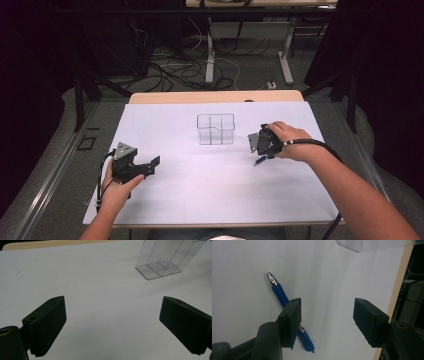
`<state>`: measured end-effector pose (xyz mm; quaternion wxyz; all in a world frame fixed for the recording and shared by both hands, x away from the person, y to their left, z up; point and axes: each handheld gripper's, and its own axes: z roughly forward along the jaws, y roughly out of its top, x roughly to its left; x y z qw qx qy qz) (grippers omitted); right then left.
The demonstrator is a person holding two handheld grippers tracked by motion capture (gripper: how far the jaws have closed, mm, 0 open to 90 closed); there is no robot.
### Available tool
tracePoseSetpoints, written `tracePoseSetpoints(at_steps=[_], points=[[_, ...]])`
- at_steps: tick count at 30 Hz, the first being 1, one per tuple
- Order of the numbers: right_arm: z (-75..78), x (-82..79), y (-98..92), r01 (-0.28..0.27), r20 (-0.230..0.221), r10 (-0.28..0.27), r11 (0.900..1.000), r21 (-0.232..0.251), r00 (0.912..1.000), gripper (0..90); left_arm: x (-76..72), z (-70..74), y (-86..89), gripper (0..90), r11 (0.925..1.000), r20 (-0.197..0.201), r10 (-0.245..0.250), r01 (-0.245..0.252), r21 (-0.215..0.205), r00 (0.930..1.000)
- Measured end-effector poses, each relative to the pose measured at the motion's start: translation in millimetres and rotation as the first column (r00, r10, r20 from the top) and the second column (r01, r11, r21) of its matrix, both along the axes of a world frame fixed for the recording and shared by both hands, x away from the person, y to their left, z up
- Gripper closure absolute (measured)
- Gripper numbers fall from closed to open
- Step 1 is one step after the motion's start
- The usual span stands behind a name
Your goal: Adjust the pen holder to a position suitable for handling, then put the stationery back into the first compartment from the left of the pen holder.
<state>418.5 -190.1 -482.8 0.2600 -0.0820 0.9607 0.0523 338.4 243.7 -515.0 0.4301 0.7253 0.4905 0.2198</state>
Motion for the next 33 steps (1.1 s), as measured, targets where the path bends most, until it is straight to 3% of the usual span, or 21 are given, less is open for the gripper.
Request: tracePoseSetpoints(at_steps=[1,4,5,8,10,13,14,15,16,17,21,22,23,24,25,28,31,33], points=[[-1.9,0.2,-0.7,-0.017,0.001,0.017,1.0,0.016,0.9999,40.3,0.0,-0.1,-0.1,6.9,1.0,0.0,0.0,0.0,0.0,1.0],[-0.9,-1.4,-0.8,-0.025,-0.019,0.024,0.999,-0.037,0.9995,40.4,0.0,-0.3,-0.4,5.0,1.0,0.0,0.003,-0.003,0.008,1.0],[-3.7,-1.4,-1.9,-0.038,-0.004,0.038,0.999,-0.01,0.9993,40.3,0.1,-0.5,-0.4,4.4,1.0,-0.001,0.003,-0.003,0.008,1.0],[-5.1,-2.4,-2.7,-0.036,-0.012,0.036,0.998,-0.05,0.9993,38.9,0.5,-2.0,-0.8,2.0,0.9998,-0.004,0.004,-0.004,0.02,1.0],[-11.0,-2.2,-4.8,-0.065,0.019,0.066,0.998,-0.01,0.9977,37.2,0.6,-2.5,-1.1,1.2,0.9998,-0.012,0.002,-0.001,0.022,0.9999],[-9.6,-3.5,-4.7,-0.057,-0.035,0.055,0.995,-0.08,0.9979,34.7,0.9,-3.1,-1.5,0.3,0.9997,-0.012,0.0,0.0,0.024,0.9999],[-15.2,-3.0,-6.3,-0.089,0.006,0.089,0.996,-0.017,0.996,34.5,1.0,-3.4,-1.7,0.3,0.9996,-0.011,0.0,0.001,0.027,0.9999],[-8.9,-4.3,-4.1,-0.062,-0.062,0.055,0.991,-0.121,0.9966,34.4,0.9,-3.8,-1.8,0.3,0.9995,-0.013,-0.002,0.002,0.032,0.9999],[-9.7,-4.4,-4.2,-0.067,-0.064,0.059,0.99,-0.125,0.9962,34.4,0.8,-4.2,-1.7,0.3,0.9992,-0.012,-0.002,0.003,0.04,0.9999],[-15.4,-4.2,-6.1,-0.09,-0.029,0.088,0.994,-0.062,0.9957,34.4,0.7,-4.6,-1.7,0.3,0.9989,-0.011,-0.002,0.002,0.047,0.9999],[-16.2,-5.2,-6.0,-0.099,-0.044,0.095,0.99,-0.097,0.9945,36.2,-0.1,-3.9,-0.6,0.3,0.9989,-0.008,-0.006,0.006,0.046,1.0],[-17.1,-5.7,-6.1,-0.102,-0.05,0.097,0.99,-0.093,0.994,37.3,-0.2,-3.7,-0.5,0.3,0.999,-0.004,-0.007,0.007,0.044,1.0],[-20.5,-6.1,-7.1,-0.118,-0.024,0.117,0.991,-0.058,0.9929,38.1,-0.2,-3.6,-0.4,0.3,0.9992,-0.001,-0.005,0.005,0.041,1.0],[-20.2,-7.4,-7.1,-0.108,-0.037,0.106,0.991,-0.073,0.9937,39.7,-0.2,-3.4,-0.2,0.3,0.9993,-0.001,-0.004,0.004,0.037,1.0],[-16.7,-7.6,-5.6,-0.103,-0.067,0.095,0.986,-0.131,0.9932,41.5,-0.2,-3.3,0.0,0.3,0.9994,-0.001,-0.003,0.003,0.035,1.0],[-21.0,-8.1,-7.6,-0.123,-0.041,0.119,0.987,-0.1,0.992,45.6,-0.1,-3.8,-0.1,0.3,0.9988,-0.004,-0.005,0.006,0.05,1.0],[-21.7,-7.5,-8.5,-0.132,-0.055,0.126,0.983,-0.127,0.9905,48.4,-0.2,-5.0,-0.7,0.3,0.9987,-0.01,-0.007,0.008,0.051,0.9999],[-23.6,-7.3,-9.3,-0.142,-0.05,0.137,0.982,-0.12,0.9893,49.8,0.0,-5.2,-0.4,0.3,0.9982,-0.004,-0.011,0.011,0.059,0.9999]])
